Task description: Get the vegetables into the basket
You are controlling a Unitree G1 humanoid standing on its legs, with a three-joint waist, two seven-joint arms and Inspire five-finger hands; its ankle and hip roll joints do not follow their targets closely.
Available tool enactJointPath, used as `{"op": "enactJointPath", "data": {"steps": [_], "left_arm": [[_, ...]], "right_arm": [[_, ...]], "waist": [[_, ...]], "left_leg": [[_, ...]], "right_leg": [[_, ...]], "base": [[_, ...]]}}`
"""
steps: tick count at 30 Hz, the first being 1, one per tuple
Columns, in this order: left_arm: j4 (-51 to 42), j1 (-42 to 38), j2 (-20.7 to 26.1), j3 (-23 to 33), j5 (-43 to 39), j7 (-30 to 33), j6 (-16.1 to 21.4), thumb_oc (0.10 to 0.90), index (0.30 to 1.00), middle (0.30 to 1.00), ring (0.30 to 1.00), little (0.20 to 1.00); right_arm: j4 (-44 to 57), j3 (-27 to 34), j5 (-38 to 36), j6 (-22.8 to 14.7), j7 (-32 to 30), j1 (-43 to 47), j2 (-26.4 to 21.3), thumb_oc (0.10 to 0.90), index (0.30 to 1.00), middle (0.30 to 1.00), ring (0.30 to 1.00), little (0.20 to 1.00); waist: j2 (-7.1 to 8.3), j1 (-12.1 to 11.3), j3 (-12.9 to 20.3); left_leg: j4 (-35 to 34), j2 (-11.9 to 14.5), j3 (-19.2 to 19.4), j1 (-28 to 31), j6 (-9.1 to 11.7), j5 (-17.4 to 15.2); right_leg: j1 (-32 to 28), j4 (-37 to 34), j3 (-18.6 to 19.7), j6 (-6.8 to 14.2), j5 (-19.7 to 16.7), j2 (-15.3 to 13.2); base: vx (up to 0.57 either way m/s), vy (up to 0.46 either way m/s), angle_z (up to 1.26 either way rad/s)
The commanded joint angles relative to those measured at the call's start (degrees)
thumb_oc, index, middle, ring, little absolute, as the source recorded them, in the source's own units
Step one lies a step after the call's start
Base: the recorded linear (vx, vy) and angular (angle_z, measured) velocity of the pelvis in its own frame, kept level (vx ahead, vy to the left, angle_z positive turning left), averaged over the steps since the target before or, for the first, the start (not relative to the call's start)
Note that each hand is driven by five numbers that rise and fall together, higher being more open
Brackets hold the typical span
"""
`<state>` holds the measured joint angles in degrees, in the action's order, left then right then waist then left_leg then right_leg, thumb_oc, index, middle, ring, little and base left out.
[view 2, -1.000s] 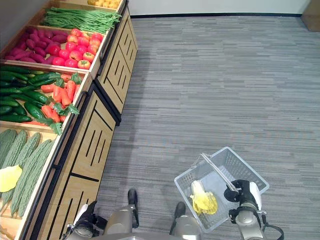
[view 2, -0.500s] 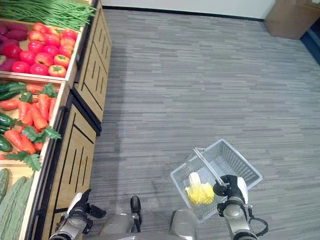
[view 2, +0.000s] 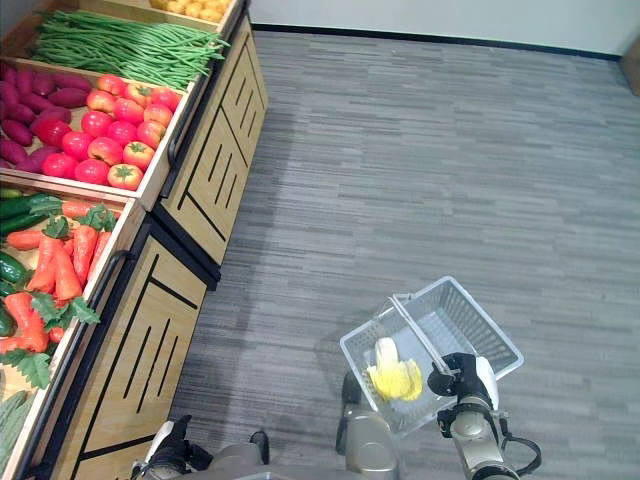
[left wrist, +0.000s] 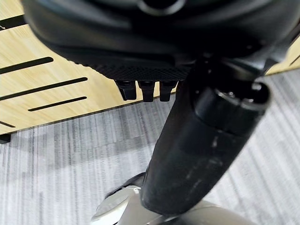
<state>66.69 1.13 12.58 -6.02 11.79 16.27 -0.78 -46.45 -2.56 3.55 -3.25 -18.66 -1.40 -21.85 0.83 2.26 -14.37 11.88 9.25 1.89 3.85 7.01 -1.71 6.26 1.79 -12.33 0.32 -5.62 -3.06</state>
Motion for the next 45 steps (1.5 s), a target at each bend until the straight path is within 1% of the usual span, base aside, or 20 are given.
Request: {"op": "enactJointPath", "data": {"steps": [1,3,4,8,11,12,15,19,20,24,28,29,32,35,37,40,41,42,43,45], "left_arm": [[-1.6,-1.5,0.9,-0.2,-1.2,0.8,0.4,0.900,1.000,1.000,1.000,1.000],[-0.9,-2.0,0.3,0.1,-2.1,1.0,0.1,0.900,1.000,1.000,1.000,1.000],[-0.9,-2.0,0.3,0.1,-2.1,1.0,0.1,0.900,1.000,1.000,1.000,1.000],[-1.0,-2.5,0.0,0.2,-2.5,1.9,0.0,0.900,1.000,1.000,1.000,1.000],[0.7,-2.7,-0.2,0.5,-3.2,2.5,-0.2,0.900,1.000,1.000,1.000,1.000],[-0.1,-2.2,-0.2,0.9,-4.1,2.7,-0.1,0.900,1.000,1.000,1.000,1.000],[-0.7,-1.9,0.0,1.1,-3.9,2.7,-0.1,0.900,1.000,1.000,1.000,1.000],[-0.8,-1.5,0.8,1.0,-2.3,2.7,-0.3,0.900,1.000,1.000,1.000,1.000],[-1.6,-1.2,1.3,0.9,-2.3,2.8,-0.4,0.900,1.000,1.000,1.000,1.000],[-2.9,-0.9,1.9,0.8,-2.8,2.6,-0.5,0.900,1.000,1.000,1.000,1.000],[-2.9,-0.8,2.1,1.1,-3.9,2.6,0.0,0.900,1.000,1.000,1.000,1.000],[-2.7,-0.7,2.0,1.1,-3.8,2.7,0.1,0.900,1.000,1.000,1.000,1.000],[-1.0,-0.9,1.4,1.3,-4.2,2.6,0.7,0.900,1.000,1.000,1.000,1.000],[-0.8,-0.3,1.4,3.0,-6.7,3.1,1.3,0.900,1.000,1.000,1.000,1.000],[0.4,0.5,1.0,4.8,-8.1,3.7,1.2,0.900,1.000,1.000,1.000,1.000],[0.8,0.2,0.6,5.1,-9.4,3.8,1.0,0.900,1.000,1.000,1.000,1.000],[0.5,-0.7,0.2,4.1,-9.6,3.7,1.2,0.900,1.000,1.000,1.000,1.000],[0.2,-1.1,0.1,3.8,-9.6,3.7,1.1,0.900,1.000,1.000,1.000,1.000],[0.2,-1.2,0.1,3.8,-9.7,3.7,1.1,0.900,1.000,1.000,1.000,1.000],[-0.8,-1.5,0.1,3.1,-9.3,3.6,1.0,0.900,1.000,1.000,1.000,1.000]], "right_arm": [[5.4,3.6,-1.3,-5.0,-2.7,0.1,-5.4,0.400,0.300,0.300,0.300,0.300],[5.5,4.7,-1.7,-4.6,-3.0,-0.9,-5.8,0.400,0.300,0.300,0.300,0.300],[5.5,4.7,-1.7,-4.6,-3.0,-0.9,-5.8,0.400,0.300,0.300,0.300,0.300],[5.6,5.0,-1.7,-4.4,-3.3,-1.1,-5.4,0.400,0.300,0.300,0.300,0.300],[4.0,3.7,-1.3,-4.2,-3.7,-0.8,-4.1,0.400,0.300,0.300,0.300,0.300],[4.0,3.3,-0.9,-4.1,-3.4,-1.0,-3.6,0.400,0.300,0.300,0.300,0.300],[4.1,3.0,-0.2,-3.8,-3.3,-1.5,-2.9,0.400,0.300,0.300,0.300,0.300],[3.3,3.1,0.2,-3.4,-3.0,-1.0,-2.0,0.400,0.300,0.300,0.300,0.300],[2.7,2.4,0.3,-3.3,-3.2,0.4,-1.5,0.400,0.300,0.300,0.300,0.300],[3.1,1.5,0.6,-3.0,-3.1,1.5,-0.8,0.400,0.300,0.300,0.300,0.300],[3.0,1.2,0.6,-3.0,-3.1,2.1,-0.7,0.400,0.300,0.300,0.300,0.300],[3.0,1.2,0.5,-3.0,-3.2,2.2,-0.8,0.400,0.300,0.300,0.300,0.300],[2.5,1.2,-0.1,-3.1,-3.3,2.6,-1.8,0.400,0.300,0.300,0.300,0.300],[2.2,1.4,0.0,-3.3,-3.1,2.3,-2.0,0.400,0.300,0.300,0.300,0.300],[1.1,0.7,0.4,-3.4,-2.6,2.9,-2.8,0.400,0.300,0.300,0.300,0.300],[0.7,0.8,0.0,-3.7,-2.7,3.4,-3.9,0.400,0.300,0.300,0.300,0.300],[1.0,1.1,-0.6,-3.9,-3.0,3.7,-4.7,0.400,0.300,0.300,0.300,0.300],[1.1,1.1,-0.6,-4.0,-3.1,3.7,-5.1,0.400,0.300,0.300,0.300,0.300],[1.0,1.1,-0.7,-4.0,-3.1,3.7,-5.2,0.400,0.300,0.300,0.300,0.300],[1.0,1.6,-0.9,-3.9,-3.3,3.1,-5.4,0.400,0.300,0.300,0.300,0.300]], "waist": [[2.28,0.8,-0.7],[2.45,0.8,-1.0],[2.46,0.8,-1.1],[2.95,-0.7,-1.1],[2.95,-3.1,-0.5],[3.25,-3.4,-0.3],[3.37,-3.3,0.2],[4.34,-4.1,0.5],[4.48,-4.7,0.1],[3.63,-4.4,-0.8],[2.96,-3.3,-1.3],[2.96,-2.9,-1.5],[3.44,-1.0,-1.8],[3.94,-1.3,-1.6],[4.40,-2.1,-0.8],[4.45,-2.5,-1.0],[4.75,-2.3,-1.9],[4.88,-2.0,-2.3],[4.82,-1.9,-2.3],[4.75,-1.0,-2.5]], "left_leg": [[7.6,0.5,2.6,-1.4,-0.7,1.3],[9.0,2.2,6.9,-4.2,-1.2,3.6],[9.0,2.2,6.9,-4.2,-1.2,3.6],[1.8,-0.5,9.3,-10.2,-2.2,0.8],[-2.6,-0.5,9.4,-15.5,-1.2,6.1],[-2.1,-1.6,8.4,-14.1,-1.8,4.4],[-4.4,-2.6,9.6,-11.9,-3.0,3.9],[-4.4,-4.2,11.1,-10.1,-5.4,1.5],[-5.1,-4.9,11.5,-8.7,-6.9,0.4],[-7.3,-5.5,10.3,-4.9,-8.3,-0.8],[-10.0,-5.9,7.3,-1.7,-7.5,-1.0],[-10.3,-6.1,6.1,-0.9,-7.1,-1.3],[-10.0,-6.7,0.7,1.9,-5.6,-3.3],[-8.7,-5.8,-1.2,2.7,-4.3,-3.7],[-5.1,-3.7,-2.2,1.5,-2.4,-2.8],[-0.7,-3.0,-3.6,-1.2,-1.4,-0.8],[5.2,-3.0,-3.3,-5.6,-1.0,1.3],[7.2,-2.2,-0.5,-7.1,-1.1,2.2],[7.5,-2.2,-0.6,-7.3,-1.1,2.1],[7.8,0.7,6.5,-8.8,-1.3,3.3]], "right_leg": [[0.0,5.3,2.1,4.6,4.9,-3.4],[-3.3,4.9,0.3,3.6,6.9,-3.4],[-3.4,4.8,0.3,3.6,6.9,-3.4],[-6.5,3.2,-0.4,4.8,8.3,-4.4],[-10.8,2.7,1.1,5.3,10.2,-3.5],[-11.0,3.7,1.8,5.8,10.8,-3.9],[-10.8,5.5,2.2,6.7,10.3,-4.7],[-9.4,10.3,3.5,8.4,7.8,-6.6],[-7.4,15.9,3.0,9.5,4.7,-7.7],[-1.7,25.0,4.1,10.1,0.5,-7.4],[2.0,20.4,4.9,9.2,2.4,-6.0],[2.4,16.6,5.8,9.2,2.7,-5.9],[5.1,3.6,13.8,10.2,0.3,-4.5],[3.7,3.0,11.4,10.3,-0.2,-5.3],[1.0,2.0,8.7,8.7,0.3,-4.4],[-0.5,2.2,7.2,7.2,1.5,-3.7],[-2.0,2.3,4.7,5.8,2.6,-4.3],[-2.8,2.3,3.4,5.3,3.1,-4.9],[-2.8,2.3,3.3,5.3,3.2,-4.9],[-4.5,1.7,0.3,5.0,4.1,-5.4]], "base": [[0.11,-0.129,0.29],[0.17,-0.126,0.28],[0.21,-0.087,0.37],[0.18,0.020,0.43],[0.31,0.081,-0.15],[0.29,0.102,-0.31],[0.24,0.181,-0.42],[0.21,0.215,-0.07],[0.13,0.190,-0.15],[0.16,0.147,-0.02],[0.24,-0.026,0.30],[0.21,-0.088,0.59],[0.37,-0.160,0.94],[0.27,-0.262,1.28],[0.19,-0.333,0.79],[0.12,-0.222,0.71],[0.06,-0.210,0.81],[0.06,-0.208,1.07],[0.04,-0.121,1.01],[0.04,-0.157,0.88]]}}
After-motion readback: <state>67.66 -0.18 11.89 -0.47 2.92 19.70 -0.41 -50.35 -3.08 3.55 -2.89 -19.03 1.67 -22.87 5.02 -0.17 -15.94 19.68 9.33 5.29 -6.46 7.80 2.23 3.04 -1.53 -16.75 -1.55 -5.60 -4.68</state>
